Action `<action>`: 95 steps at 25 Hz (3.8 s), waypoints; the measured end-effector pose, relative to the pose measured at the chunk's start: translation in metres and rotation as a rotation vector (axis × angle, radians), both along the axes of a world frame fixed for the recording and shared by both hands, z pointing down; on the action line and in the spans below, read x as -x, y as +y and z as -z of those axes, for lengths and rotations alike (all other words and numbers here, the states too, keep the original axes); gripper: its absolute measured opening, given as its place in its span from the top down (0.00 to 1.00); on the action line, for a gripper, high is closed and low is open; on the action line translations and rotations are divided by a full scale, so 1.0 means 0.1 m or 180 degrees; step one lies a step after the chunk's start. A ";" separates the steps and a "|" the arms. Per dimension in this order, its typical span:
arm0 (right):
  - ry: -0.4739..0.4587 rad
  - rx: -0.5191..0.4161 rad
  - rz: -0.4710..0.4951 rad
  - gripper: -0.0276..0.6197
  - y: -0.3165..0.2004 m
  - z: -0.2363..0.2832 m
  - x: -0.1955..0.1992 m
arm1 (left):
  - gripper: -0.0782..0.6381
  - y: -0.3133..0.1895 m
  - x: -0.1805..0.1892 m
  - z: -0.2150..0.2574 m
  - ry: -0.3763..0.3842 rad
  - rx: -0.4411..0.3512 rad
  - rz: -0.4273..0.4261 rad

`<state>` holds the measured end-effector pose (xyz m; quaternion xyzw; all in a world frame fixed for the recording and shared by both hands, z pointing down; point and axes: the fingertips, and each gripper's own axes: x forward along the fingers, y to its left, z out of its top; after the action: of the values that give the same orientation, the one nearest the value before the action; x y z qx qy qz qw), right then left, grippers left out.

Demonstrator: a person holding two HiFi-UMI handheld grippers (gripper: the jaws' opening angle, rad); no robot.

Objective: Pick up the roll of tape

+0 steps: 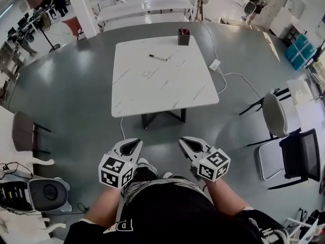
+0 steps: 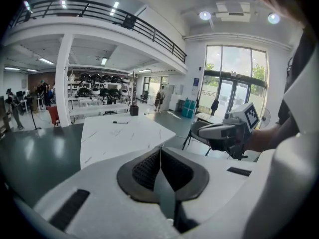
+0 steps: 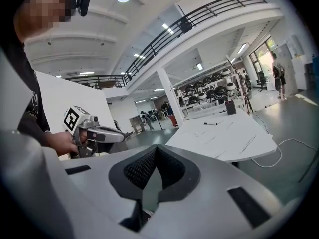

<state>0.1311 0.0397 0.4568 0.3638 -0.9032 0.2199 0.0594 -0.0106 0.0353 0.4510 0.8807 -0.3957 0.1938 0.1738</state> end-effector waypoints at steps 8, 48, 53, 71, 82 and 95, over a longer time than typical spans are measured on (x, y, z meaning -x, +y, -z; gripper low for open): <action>0.0069 0.0031 -0.0010 0.95 -0.38 -0.11 0.10 | 0.86 -0.45 0.02 -0.12 0.0057 0.0007 -0.0090; 0.0697 0.0283 -0.0795 0.95 -2.90 -0.30 0.76 | 0.86 -3.62 0.62 -0.37 0.0175 0.0000 -0.0926; 0.0728 0.0340 -0.0828 0.95 -2.94 -0.35 0.69 | 0.86 -3.72 0.55 -0.43 0.0177 0.0022 -0.0931; 0.0609 0.0489 -0.0353 0.95 -3.61 -0.60 0.67 | 0.86 -4.25 0.43 -0.82 -0.0189 0.0173 -0.0623; 0.0519 0.0627 -0.0229 0.95 -3.92 -0.77 0.51 | 0.81 -4.67 0.10 -1.52 -0.0581 0.0452 -0.0714; 0.0424 0.0902 -0.0223 0.95 -3.98 -1.12 0.21 | 0.67 -5.10 -0.12 -2.36 -0.1013 0.0783 -0.0673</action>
<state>0.1097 -0.3582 0.5686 0.3969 -0.8439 0.3224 0.1621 0.0017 -0.4744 0.6867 0.8478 -0.2970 0.3942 0.1940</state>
